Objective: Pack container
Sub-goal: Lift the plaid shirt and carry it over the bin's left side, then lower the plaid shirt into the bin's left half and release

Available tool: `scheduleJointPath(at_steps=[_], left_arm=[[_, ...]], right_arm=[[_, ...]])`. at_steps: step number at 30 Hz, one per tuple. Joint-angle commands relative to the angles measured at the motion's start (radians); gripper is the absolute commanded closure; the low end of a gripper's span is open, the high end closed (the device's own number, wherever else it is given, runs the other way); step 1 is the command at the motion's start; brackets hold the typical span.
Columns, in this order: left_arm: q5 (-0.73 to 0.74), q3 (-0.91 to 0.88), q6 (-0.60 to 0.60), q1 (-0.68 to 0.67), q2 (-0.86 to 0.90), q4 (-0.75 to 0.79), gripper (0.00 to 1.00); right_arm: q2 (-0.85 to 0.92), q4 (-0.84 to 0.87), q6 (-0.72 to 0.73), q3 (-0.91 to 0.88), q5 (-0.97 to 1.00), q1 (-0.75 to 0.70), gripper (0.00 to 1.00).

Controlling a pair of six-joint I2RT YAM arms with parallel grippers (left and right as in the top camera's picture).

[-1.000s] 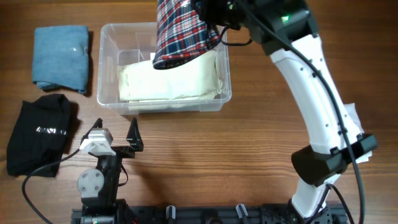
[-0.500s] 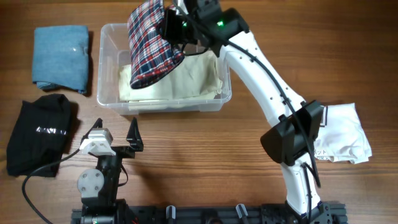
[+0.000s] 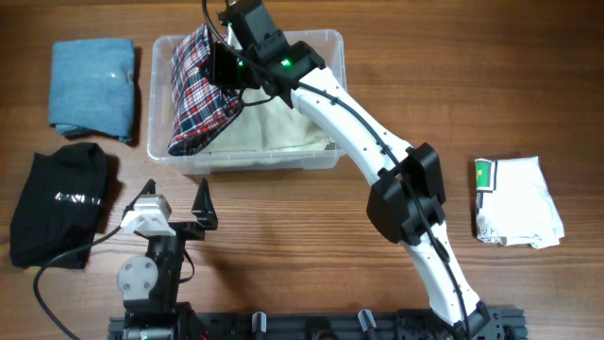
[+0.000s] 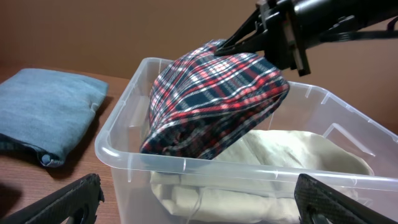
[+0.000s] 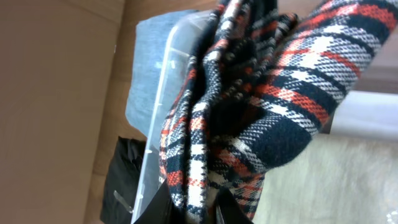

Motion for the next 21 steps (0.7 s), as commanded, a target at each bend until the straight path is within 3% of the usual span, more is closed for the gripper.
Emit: scheduleJointPath(at_steps=[1, 6, 7, 9, 11, 16, 21], left_arm=[[-0.009, -0.005, -0.005, 0.005, -0.007, -0.005, 0.00], [-0.009, -0.005, -0.005, 0.005, -0.007, -0.005, 0.00], [-0.009, -0.005, -0.005, 0.005, -0.007, -0.005, 0.00], [-0.009, -0.005, -0.005, 0.005, -0.007, -0.005, 0.00], [-0.009, -0.005, -0.005, 0.005, -0.007, -0.005, 0.00], [-0.009, -0.005, -0.005, 0.005, -0.007, -0.005, 0.00], [-0.009, -0.005, -0.005, 0.005, -0.007, -0.005, 0.00]], right_arm=[[0.058, 0.018, 0.106, 0.010, 0.031, 0.026, 0.96], [0.074, 0.014, 0.126, 0.010, 0.075, 0.049, 0.96], [0.074, 0.014, 0.125, 0.010, 0.079, 0.050, 0.87], [0.074, 0.012, 0.116, 0.010, 0.078, 0.049, 0.42], [0.074, 0.008, 0.099, 0.010, 0.077, 0.049, 0.21], [0.064, -0.026, 0.068, 0.010, 0.099, 0.049, 0.16], [-0.022, -0.177, -0.135, 0.011, 0.422, 0.049, 0.15]])
